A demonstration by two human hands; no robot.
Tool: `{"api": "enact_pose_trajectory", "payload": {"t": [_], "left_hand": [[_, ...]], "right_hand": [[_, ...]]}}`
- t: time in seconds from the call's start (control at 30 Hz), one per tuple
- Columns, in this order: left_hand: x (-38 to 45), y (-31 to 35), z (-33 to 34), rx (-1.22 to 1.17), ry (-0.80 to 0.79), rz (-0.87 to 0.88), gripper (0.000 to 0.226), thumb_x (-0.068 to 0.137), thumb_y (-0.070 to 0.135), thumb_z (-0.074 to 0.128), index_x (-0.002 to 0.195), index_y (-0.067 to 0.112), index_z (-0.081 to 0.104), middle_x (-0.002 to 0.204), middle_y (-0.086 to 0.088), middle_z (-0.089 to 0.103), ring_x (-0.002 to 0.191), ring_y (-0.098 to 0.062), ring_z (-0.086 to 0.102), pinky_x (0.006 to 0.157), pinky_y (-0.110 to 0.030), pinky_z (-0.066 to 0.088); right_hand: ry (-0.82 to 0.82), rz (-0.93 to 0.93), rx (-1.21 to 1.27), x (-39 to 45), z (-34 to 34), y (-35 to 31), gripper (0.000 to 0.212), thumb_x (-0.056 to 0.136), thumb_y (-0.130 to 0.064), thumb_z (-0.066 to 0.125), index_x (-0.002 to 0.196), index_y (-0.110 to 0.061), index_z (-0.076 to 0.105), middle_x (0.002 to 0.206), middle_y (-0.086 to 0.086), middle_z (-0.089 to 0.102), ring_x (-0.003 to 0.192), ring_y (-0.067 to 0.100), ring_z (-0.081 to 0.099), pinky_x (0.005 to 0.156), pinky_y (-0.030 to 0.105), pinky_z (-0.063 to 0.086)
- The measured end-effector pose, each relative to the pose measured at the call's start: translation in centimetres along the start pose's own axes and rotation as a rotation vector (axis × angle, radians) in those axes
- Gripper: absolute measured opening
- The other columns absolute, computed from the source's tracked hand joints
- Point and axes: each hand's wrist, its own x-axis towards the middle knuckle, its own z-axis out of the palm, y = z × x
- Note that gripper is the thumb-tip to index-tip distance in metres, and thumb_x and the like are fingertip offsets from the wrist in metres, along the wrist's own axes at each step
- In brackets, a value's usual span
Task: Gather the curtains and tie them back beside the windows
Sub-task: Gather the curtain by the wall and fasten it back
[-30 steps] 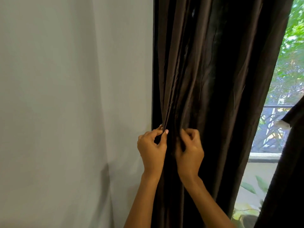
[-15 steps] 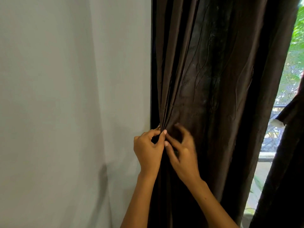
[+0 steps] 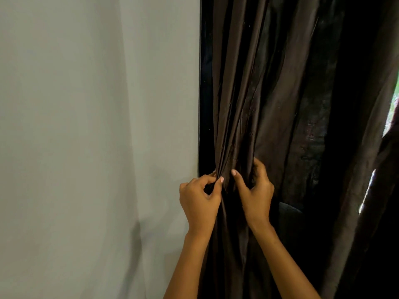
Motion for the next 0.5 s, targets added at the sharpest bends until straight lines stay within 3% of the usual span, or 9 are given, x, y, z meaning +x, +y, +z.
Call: {"api": "enact_pose_trajectory", "payload": {"t": [0.07,0.1,0.23,0.4,0.5], "left_hand": [[-0.1,0.2,0.1,0.000,0.010,0.004,0.032,0.078,0.054,0.058,0.081,0.026,0.072,0.076,0.014,0.068,0.065,-0.022,0.061,0.063,-0.039,0.053],[-0.2,0.3,0.2,-0.005,0.019,0.007,0.032,0.078,0.054,0.058,0.081,0.026,0.073,0.078,0.016,0.068,0.064,-0.022,0.061,0.063,-0.040,0.053],[-0.8,0.7,0.3,-0.039,0.036,0.009,0.031,0.079,0.056,0.059,0.086,0.030,0.074,0.086,0.025,0.064,0.062,-0.022,0.059,0.059,-0.041,0.052],[-1.4,0.8,0.6,-0.101,0.004,0.011,0.034,0.081,0.056,0.057,0.096,0.031,0.074,0.088,0.018,0.070,0.079,-0.015,0.065,0.069,-0.037,0.054],[-1.5,0.7,0.7,-0.104,-0.010,0.008,0.037,0.080,0.059,0.056,0.098,0.032,0.073,0.087,0.018,0.070,0.080,-0.017,0.065,0.069,-0.037,0.054]], "right_hand": [[0.094,-0.154,-0.146,-0.7,0.2,0.2,0.022,0.086,-0.009,0.068,0.107,-0.005,0.065,0.101,0.001,0.065,0.091,0.009,0.063,0.078,0.035,0.055],[0.109,-0.202,-0.190,-1.2,0.3,0.3,0.018,0.085,-0.004,0.068,0.103,-0.004,0.067,0.099,0.002,0.063,0.088,0.010,0.062,0.076,0.032,0.055],[0.060,-0.287,-0.294,-3.2,0.4,0.6,0.037,0.078,0.010,0.068,0.111,-0.006,0.068,0.107,0.006,0.063,0.092,0.013,0.060,0.081,0.004,0.042],[-0.057,-0.288,-0.204,-4.3,-0.1,0.7,0.044,0.081,0.012,0.063,0.120,-0.008,0.065,0.113,0.004,0.059,0.096,0.012,0.060,0.077,0.015,0.050],[-0.112,-0.275,-0.167,-4.4,-0.6,0.7,0.044,0.082,0.010,0.061,0.121,-0.010,0.064,0.114,0.000,0.056,0.093,0.008,0.058,0.071,0.011,0.048]]}}
